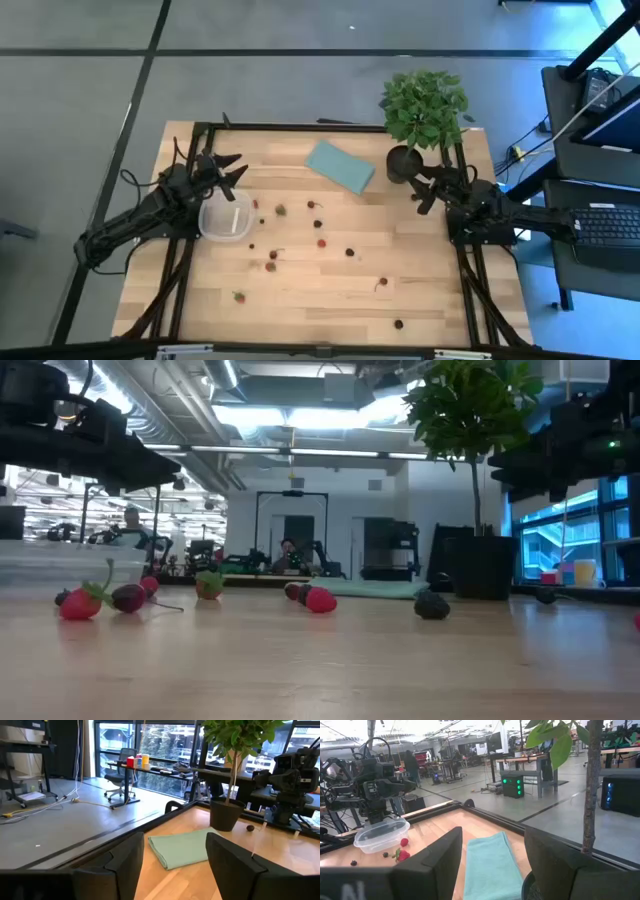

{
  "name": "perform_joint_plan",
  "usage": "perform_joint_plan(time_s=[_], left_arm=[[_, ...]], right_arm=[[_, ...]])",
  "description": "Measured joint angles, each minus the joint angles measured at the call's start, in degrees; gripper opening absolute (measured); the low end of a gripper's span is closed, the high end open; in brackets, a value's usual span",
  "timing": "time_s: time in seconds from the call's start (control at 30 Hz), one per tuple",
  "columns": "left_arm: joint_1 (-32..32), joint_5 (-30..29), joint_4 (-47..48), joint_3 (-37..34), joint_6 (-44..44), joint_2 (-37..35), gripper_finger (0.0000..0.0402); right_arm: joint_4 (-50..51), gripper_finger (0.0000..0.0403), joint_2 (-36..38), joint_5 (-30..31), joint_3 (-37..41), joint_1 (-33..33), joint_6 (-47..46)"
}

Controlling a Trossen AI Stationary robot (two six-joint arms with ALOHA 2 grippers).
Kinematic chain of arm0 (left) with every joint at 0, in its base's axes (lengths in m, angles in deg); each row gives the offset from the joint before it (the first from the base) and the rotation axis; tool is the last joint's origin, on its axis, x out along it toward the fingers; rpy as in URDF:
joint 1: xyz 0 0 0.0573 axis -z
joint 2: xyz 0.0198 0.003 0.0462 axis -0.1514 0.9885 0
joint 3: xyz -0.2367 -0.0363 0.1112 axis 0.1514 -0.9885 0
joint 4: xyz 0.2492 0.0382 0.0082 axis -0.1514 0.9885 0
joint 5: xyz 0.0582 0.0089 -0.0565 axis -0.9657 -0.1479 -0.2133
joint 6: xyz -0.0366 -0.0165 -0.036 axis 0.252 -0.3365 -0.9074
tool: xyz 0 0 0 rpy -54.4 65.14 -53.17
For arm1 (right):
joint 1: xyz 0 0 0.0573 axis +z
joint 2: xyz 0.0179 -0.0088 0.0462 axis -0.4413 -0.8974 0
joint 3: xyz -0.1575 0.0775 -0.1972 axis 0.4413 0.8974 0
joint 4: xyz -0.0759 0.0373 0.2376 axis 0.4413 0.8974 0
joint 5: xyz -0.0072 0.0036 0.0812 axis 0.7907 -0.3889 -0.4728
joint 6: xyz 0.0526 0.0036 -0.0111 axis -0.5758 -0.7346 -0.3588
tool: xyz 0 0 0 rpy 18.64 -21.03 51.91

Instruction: Pick and placing Produce into tupperware

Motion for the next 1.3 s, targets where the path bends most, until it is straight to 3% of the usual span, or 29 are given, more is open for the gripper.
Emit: perform_joint_plan(time_s=[1.3], left_arm=[[0.0,0.0,0.0,0.0,0.0,0.0,0.0208]], right_arm=[[0.0,0.0217,0.0,0.0,0.0,0.0,0.0]])
